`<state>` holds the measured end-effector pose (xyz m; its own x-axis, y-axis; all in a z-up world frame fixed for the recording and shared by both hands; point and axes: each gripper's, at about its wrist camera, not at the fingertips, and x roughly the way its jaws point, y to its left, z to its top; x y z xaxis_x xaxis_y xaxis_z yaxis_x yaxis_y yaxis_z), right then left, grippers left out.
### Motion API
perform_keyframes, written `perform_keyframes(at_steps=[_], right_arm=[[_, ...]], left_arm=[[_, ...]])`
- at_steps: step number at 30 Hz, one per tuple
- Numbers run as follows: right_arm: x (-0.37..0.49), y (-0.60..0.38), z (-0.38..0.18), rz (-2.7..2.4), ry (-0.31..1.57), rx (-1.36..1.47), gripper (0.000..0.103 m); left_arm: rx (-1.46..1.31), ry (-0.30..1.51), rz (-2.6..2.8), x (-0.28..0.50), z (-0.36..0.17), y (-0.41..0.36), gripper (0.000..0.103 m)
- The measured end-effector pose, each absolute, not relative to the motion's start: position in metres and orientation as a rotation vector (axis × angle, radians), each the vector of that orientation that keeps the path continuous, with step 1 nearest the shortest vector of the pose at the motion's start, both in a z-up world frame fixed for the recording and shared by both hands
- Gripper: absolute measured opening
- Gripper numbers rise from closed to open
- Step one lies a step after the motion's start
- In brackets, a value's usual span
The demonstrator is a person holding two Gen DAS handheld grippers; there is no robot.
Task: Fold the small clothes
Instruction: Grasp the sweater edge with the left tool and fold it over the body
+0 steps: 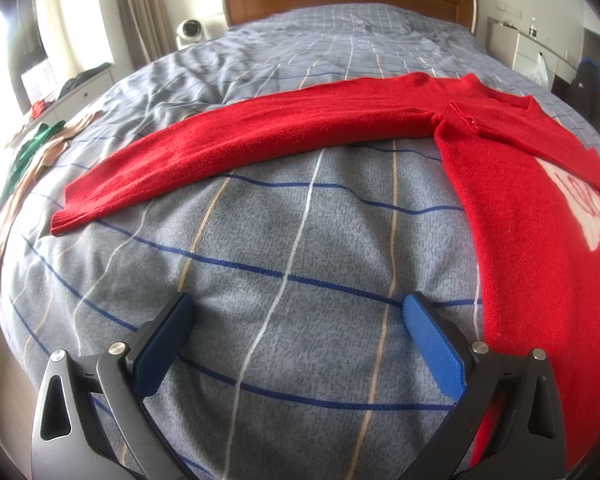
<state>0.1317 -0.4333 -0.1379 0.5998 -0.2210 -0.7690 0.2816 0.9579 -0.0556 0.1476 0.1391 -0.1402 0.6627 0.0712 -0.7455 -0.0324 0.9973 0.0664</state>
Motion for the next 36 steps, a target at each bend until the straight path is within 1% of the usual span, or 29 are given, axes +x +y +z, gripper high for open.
perform_keyframes(at_steps=[7,9,11,14,16,20,22,23,25,26,27,28,29,30,32,36], right_arm=[[0.131,-0.433,-0.138,-0.292,0.881,0.074,0.103],[0.131,-0.433,-0.138,-0.292,0.881,0.074,0.103],[0.131,-0.433,-0.138,-0.292,0.881,0.074,0.103],[0.131,-0.433,-0.138,-0.292,0.881,0.074,0.103],[0.131,-0.433,-0.138,-0.292,0.881,0.074,0.103],[0.131,-0.433,-0.138,-0.292,0.881,0.074,0.103],[0.132,-0.433,-0.138,-0.292,0.881,0.074,0.103],[0.132,-0.433,-0.138,-0.292,0.88,0.075,0.103],[0.133,-0.434,-0.138,-0.291,0.878,0.077,0.103],[0.133,-0.431,-0.138,-0.292,0.878,0.077,0.103],[0.13,-0.43,-0.138,-0.293,0.878,0.076,0.103],[0.128,-0.431,-0.138,-0.294,0.878,0.076,0.103],[0.129,-0.431,-0.138,-0.293,0.878,0.076,0.103],[0.129,-0.431,-0.138,-0.293,0.878,0.077,0.103],[0.129,-0.43,-0.138,-0.294,0.878,0.076,0.103],[0.129,-0.431,-0.138,-0.293,0.877,0.077,0.103]], left_arm=[[0.043,0.872,0.054,0.148,-0.134,0.141,0.102],[0.024,0.936,0.009,0.149,-0.123,0.148,0.102],[-0.037,0.937,-0.032,0.147,-0.106,0.164,0.102],[-0.114,0.875,0.007,0.147,-0.075,0.211,0.102],[-0.146,0.861,0.084,0.158,-0.064,0.253,0.102],[-0.281,0.942,0.277,0.197,-0.085,0.349,0.101],[-0.374,0.972,0.284,0.207,-0.099,0.375,0.098],[-0.402,0.984,0.277,0.212,-0.104,0.38,0.095],[-0.409,1.004,0.259,0.221,-0.114,0.38,0.08],[-0.383,1.005,0.252,0.225,-0.115,0.374,0.077],[-0.35,1.005,0.248,0.228,-0.115,0.368,0.067],[-0.329,1.006,0.237,0.229,-0.115,0.362,0.036],[-0.314,1.021,0.203,0.232,-0.114,0.354,0.016],[-0.315,1.038,0.184,0.235,-0.111,0.348,0.006],[-0.262,1.033,0.193,0.237,-0.097,0.334,0.005],[-0.124,0.934,0.058,0.243,-0.024,0.268,0.005]])
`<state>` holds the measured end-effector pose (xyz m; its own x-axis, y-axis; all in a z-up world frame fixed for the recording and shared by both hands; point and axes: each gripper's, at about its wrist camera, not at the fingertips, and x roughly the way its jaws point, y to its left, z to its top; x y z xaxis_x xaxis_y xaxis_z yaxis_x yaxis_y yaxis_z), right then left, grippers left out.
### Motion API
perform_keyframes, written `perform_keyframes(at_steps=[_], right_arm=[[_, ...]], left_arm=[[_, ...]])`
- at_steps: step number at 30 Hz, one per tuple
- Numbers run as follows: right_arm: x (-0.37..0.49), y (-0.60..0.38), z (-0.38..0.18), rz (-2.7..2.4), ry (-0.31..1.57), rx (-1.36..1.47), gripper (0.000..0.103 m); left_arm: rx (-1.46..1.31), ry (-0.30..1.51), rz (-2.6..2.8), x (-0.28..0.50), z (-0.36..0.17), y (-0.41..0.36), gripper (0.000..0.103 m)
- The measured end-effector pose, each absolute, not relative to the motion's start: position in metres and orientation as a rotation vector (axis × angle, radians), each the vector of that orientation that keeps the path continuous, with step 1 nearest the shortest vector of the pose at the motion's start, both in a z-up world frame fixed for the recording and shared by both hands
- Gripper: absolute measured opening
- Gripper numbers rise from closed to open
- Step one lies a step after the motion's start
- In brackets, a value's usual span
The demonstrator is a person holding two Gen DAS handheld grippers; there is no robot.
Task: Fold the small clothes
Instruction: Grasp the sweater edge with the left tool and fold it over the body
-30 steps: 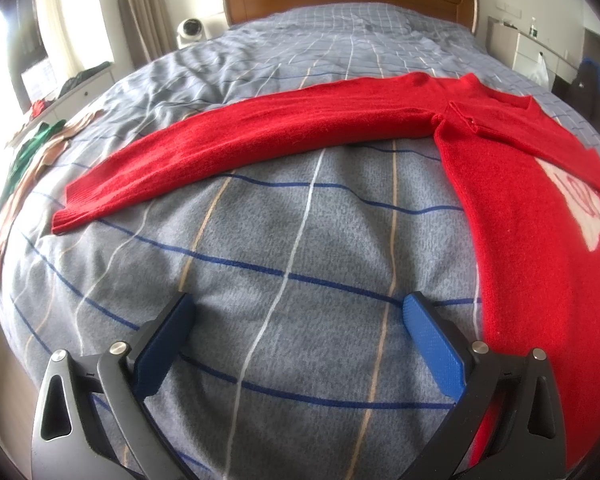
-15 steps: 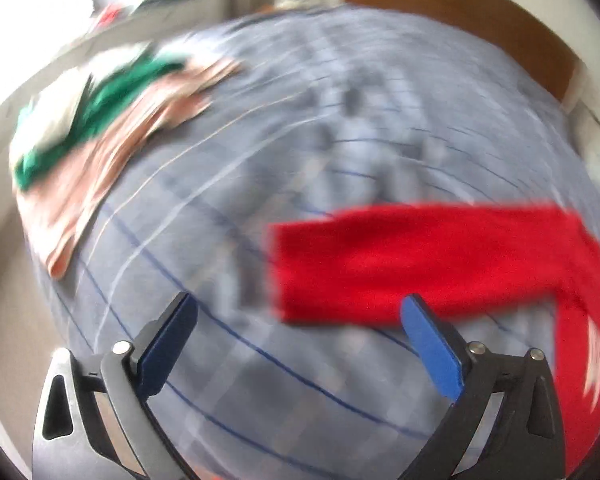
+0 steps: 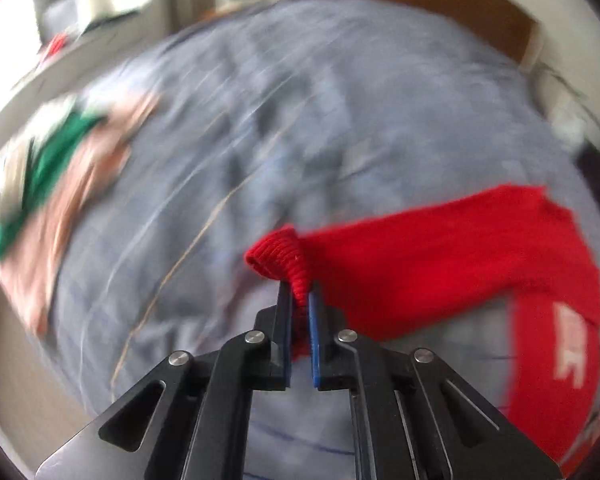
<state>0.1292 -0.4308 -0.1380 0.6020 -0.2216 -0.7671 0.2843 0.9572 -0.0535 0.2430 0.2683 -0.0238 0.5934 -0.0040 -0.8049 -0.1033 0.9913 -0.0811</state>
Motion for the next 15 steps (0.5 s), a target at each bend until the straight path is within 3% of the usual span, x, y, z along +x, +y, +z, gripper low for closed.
perform_keyframes(at_steps=[6,9,12,14,15], right_arm=[[0.127,-0.431,-0.138,-0.292,0.875,0.079,0.103],[0.128,-0.431,-0.138,-0.292,0.875,0.079,0.103],[0.127,-0.431,-0.138,-0.291,0.873,0.079,0.103],[0.126,-0.431,-0.138,-0.29,0.872,0.079,0.103],[0.126,-0.431,-0.138,-0.291,0.872,0.08,0.103]], left_arm=[[0.026,0.747,-0.282,0.265,0.09,0.114,0.005],[0.065,0.72,-0.437,0.276,0.106,0.035,0.005],[0.106,0.741,-0.536,0.286,0.088,-0.033,0.006],[0.123,0.805,-0.604,0.293,0.06,-0.069,0.019],[0.141,0.862,-0.622,0.298,0.036,-0.087,0.045]])
